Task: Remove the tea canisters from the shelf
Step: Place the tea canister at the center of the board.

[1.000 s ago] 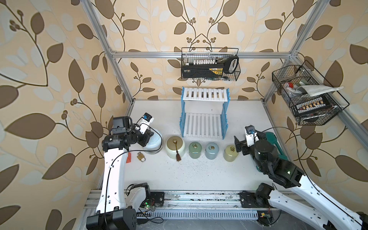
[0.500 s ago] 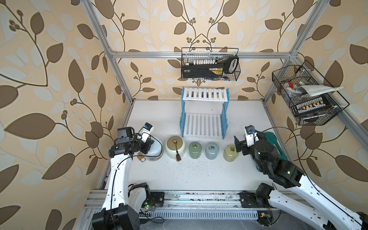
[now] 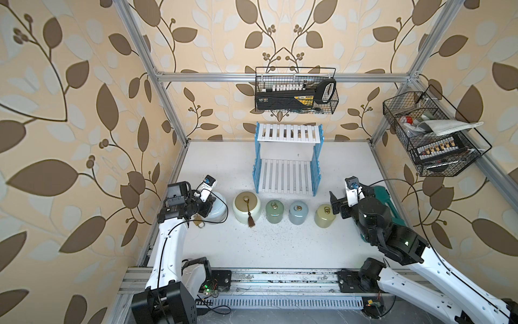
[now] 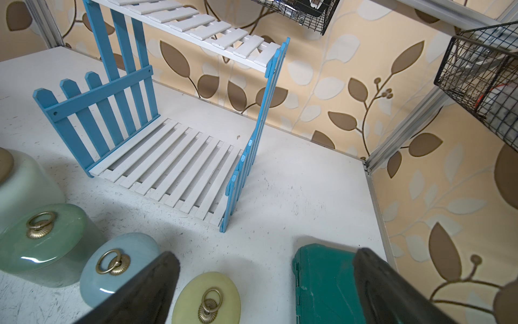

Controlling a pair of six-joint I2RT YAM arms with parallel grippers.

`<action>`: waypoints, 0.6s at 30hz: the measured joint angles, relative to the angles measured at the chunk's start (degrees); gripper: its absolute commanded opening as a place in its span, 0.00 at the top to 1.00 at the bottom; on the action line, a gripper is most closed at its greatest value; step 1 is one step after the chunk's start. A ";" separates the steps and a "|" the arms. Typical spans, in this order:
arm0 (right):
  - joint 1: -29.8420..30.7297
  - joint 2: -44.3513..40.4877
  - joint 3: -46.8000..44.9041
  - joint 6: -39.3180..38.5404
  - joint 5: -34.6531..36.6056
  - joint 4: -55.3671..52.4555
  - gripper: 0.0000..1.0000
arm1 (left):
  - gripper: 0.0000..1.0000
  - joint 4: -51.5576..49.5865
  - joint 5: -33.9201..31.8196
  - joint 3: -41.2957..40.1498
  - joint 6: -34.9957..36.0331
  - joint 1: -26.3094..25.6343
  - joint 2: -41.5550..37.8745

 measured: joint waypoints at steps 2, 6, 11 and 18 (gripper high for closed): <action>0.00 0.00 0.00 0.02 -0.02 0.00 0.01 | 1.00 0.35 -0.07 -0.48 0.26 0.00 0.26; 0.00 0.02 0.00 0.00 -0.02 0.02 0.01 | 1.00 0.37 -0.20 -1.40 0.52 0.00 0.28; 0.00 0.02 0.00 -0.02 -0.02 0.04 0.01 | 1.00 0.74 0.00 -1.66 0.57 0.00 0.26; 0.00 0.17 0.00 0.02 -0.04 0.07 0.01 | 0.53 3.56 0.20 -2.43 1.16 0.39 0.22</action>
